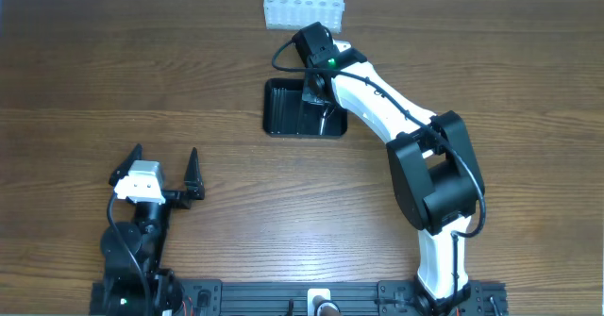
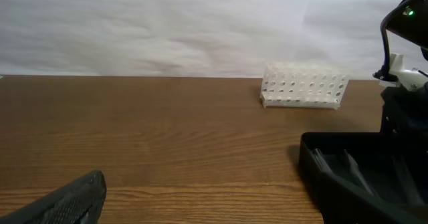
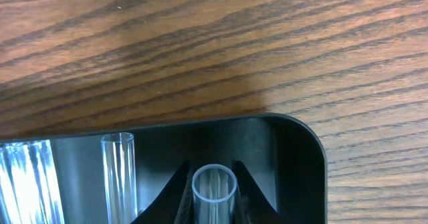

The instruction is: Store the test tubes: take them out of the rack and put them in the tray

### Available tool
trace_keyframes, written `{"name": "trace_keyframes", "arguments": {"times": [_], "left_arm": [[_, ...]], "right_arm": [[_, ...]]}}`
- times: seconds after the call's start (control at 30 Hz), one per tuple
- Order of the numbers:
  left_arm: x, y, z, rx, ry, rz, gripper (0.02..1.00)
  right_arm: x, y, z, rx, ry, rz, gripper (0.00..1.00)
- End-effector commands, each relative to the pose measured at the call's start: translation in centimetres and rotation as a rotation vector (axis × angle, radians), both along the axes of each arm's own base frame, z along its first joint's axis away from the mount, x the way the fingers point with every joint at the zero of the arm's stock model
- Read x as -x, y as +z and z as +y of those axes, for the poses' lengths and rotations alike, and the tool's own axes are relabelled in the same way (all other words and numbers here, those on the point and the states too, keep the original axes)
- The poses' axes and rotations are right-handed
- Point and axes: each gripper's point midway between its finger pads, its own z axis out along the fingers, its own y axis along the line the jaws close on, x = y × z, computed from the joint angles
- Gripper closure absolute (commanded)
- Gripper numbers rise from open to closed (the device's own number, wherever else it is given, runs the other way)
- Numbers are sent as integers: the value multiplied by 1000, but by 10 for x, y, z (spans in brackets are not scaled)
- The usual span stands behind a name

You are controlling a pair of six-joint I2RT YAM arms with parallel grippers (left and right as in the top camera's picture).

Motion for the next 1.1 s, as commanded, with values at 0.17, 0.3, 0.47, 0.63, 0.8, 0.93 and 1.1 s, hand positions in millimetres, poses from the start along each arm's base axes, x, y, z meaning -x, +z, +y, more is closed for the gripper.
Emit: {"name": "trace_keyframes", "arguments": {"times": [0.17, 0.3, 0.47, 0.63, 0.8, 0.93, 1.1], "left_arm": [[0, -1, -1, -10, -8, 0, 18], [0, -1, -1, -10, -8, 0, 18], [0, -1, -1, -10, -8, 0, 18], [0, -1, -1, -10, -8, 0, 20], [0, -1, -1, -10, -8, 0, 18], [0, -1, -1, -10, -8, 0, 18], [0, -1, -1, -10, -8, 0, 18]], "right_arm": [[-2, -1, 6, -5, 12, -10, 439], [-6, 32, 8, -10, 49, -81, 354], [-26, 114, 3, 13, 149, -307, 235], [-45, 217, -29, 58, 208, -587, 7], [-41, 288, -91, 106, 109, -778, 9], [-22, 311, -130, 156, 73, -905, 7], [22, 296, -165, 173, 9, -986, 7]]}}
